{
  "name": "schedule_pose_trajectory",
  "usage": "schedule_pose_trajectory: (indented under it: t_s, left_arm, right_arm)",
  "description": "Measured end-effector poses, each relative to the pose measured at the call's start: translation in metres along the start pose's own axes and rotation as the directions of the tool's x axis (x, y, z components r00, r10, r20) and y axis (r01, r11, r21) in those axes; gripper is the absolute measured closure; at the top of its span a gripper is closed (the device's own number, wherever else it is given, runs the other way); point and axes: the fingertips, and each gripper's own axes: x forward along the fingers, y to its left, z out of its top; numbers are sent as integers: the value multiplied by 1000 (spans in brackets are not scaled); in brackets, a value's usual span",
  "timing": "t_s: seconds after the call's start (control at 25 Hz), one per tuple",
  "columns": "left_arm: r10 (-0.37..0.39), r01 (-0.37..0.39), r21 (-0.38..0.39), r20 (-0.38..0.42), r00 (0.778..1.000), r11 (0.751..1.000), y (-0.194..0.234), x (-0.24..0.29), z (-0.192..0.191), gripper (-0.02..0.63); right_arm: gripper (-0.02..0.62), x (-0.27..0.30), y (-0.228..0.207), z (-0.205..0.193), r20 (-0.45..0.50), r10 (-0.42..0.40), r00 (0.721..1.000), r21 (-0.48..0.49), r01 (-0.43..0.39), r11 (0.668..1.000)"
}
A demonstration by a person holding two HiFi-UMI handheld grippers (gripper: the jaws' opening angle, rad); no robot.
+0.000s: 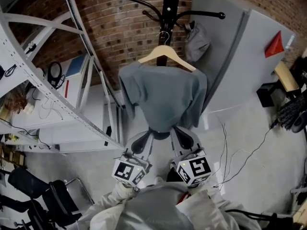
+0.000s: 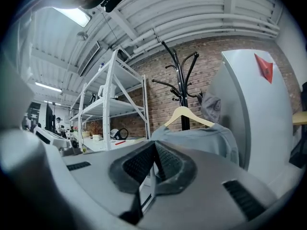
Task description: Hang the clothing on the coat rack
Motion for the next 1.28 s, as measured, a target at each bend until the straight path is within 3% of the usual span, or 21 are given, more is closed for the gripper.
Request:
schedule_pose_trajectory:
  t_s: [0.52,1.28]
  left_arm:
    - [14,-13,-27,32,999,1000,-14,-23,3,594]
    - [47,-47,-26,-8,999,999,-44,16,-8,594]
  right_arm:
    - [571,-29,18,-6,-35,-20,999,-19,19,1000]
    - [571,-42,-25,6,-10,25,1000,-3,-25,1000]
